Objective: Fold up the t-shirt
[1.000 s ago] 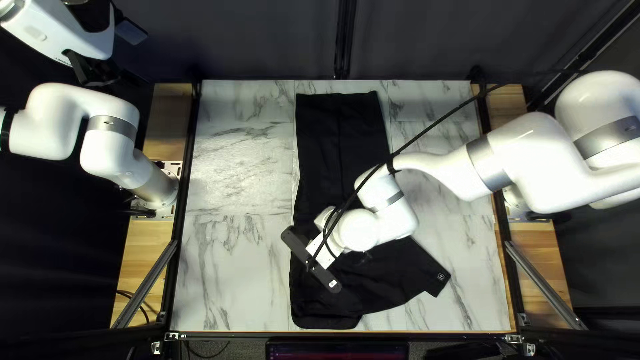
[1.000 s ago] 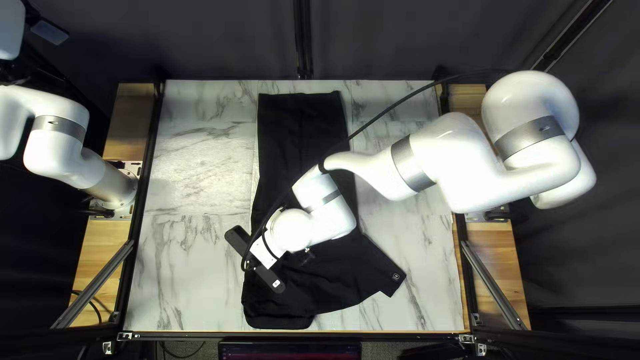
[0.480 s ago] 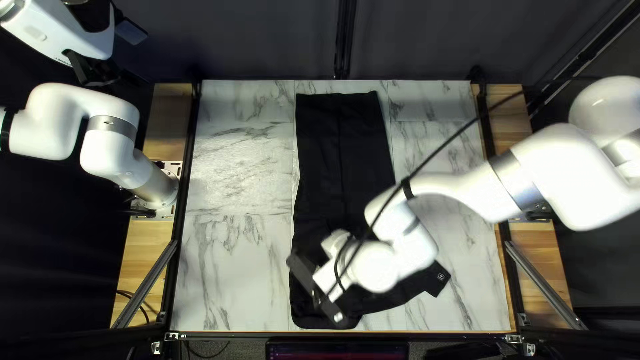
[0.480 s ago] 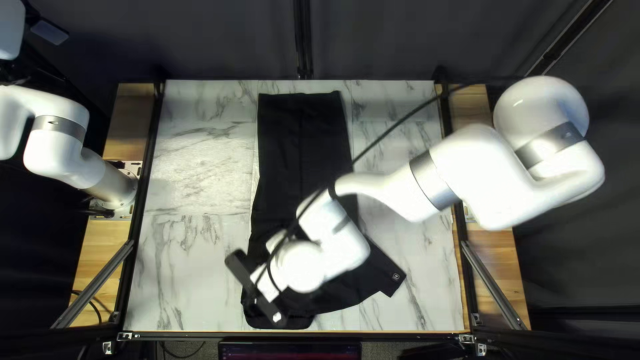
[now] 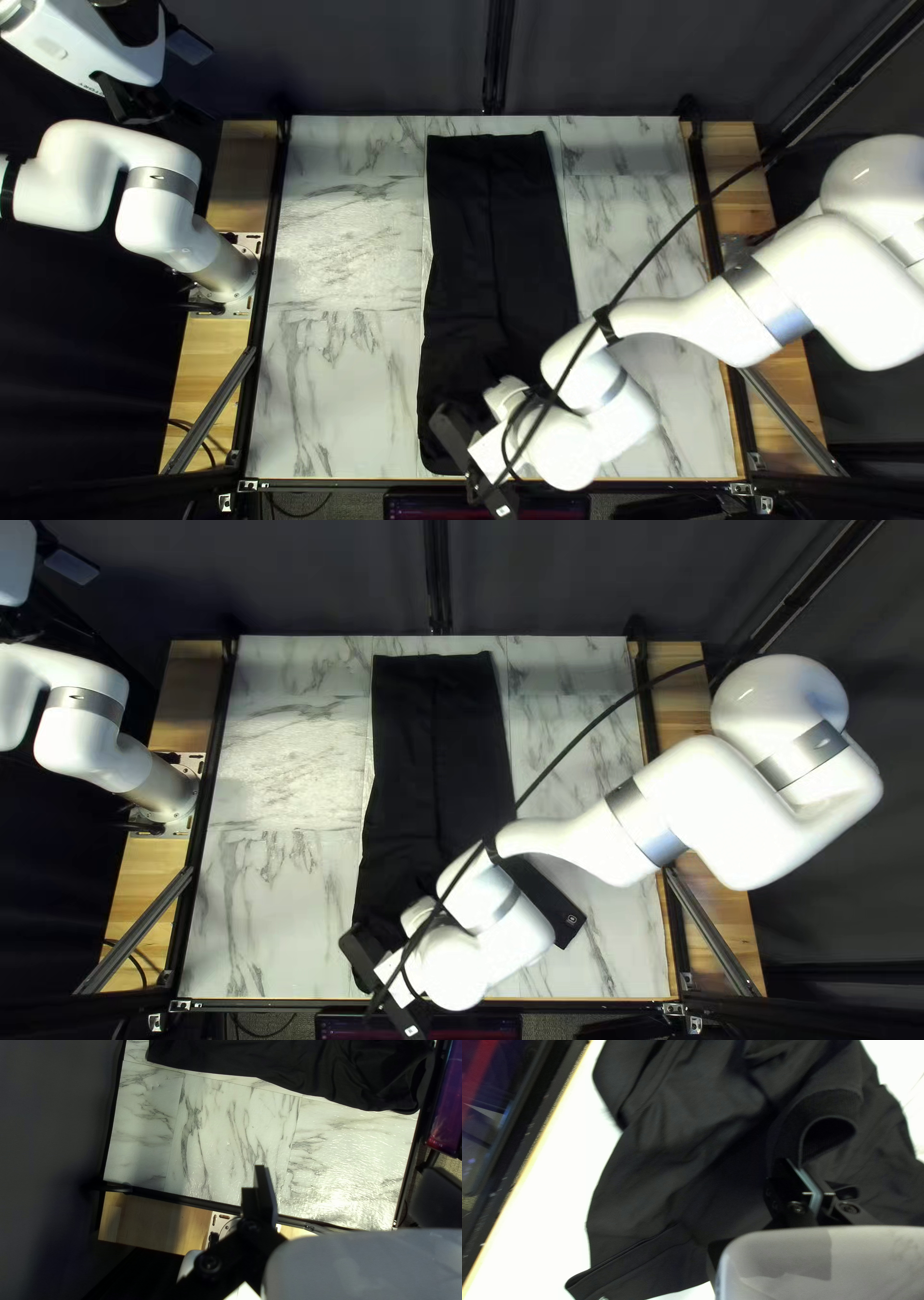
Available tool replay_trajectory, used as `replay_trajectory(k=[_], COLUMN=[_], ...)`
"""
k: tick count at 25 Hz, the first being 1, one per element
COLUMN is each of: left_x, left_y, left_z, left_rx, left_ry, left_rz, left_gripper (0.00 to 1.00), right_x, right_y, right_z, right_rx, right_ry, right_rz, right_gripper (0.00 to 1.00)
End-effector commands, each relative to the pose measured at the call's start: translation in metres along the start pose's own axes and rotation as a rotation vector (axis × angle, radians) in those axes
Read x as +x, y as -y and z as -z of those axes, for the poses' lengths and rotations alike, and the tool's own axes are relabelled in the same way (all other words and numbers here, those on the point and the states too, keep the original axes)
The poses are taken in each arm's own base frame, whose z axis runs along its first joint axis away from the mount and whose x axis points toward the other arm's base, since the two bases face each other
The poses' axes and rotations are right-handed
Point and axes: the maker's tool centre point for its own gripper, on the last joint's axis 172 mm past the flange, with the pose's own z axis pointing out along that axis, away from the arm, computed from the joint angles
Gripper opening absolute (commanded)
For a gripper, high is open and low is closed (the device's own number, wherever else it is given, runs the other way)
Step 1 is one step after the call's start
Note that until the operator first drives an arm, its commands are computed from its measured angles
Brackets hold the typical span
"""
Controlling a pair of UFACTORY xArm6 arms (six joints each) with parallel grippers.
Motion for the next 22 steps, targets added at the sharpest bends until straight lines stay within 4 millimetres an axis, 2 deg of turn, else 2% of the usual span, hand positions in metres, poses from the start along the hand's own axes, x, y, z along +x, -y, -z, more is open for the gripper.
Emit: replay_trajectory(k=[1,5,9,14,22], left_x=[0.0,0.0,0.0,0.0,0.0], left_y=[0.0,0.0,0.0,0.0,0.0], left_z=[0.0,0.0,0.0,0.0,0.0], left_rx=[0.0,0.0,0.0,0.0,0.0], left_ry=[0.0,0.0,0.0,0.0,0.0], left_rz=[0.0,0.0,0.0,0.0,0.0], left_gripper=[1.0,1.0,1.0,1.0,1.0], right_x=[-0.029,-0.047,-0.043,-0.036,-0.043], right_y=[0.001,-0.001,-0.013,-0.048,-0.114], right_z=[-0.001,-0.003,-0.005,-0.015,-0.045], right_rx=[0.019,0.033,0.032,0.03,0.044], right_ry=[0.006,0.017,0.013,-0.004,-0.031], right_rz=[-0.054,-0.09,-0.098,-0.088,-0.104], right_gripper=[0.0,0.0,0.0,0.0,0.0])
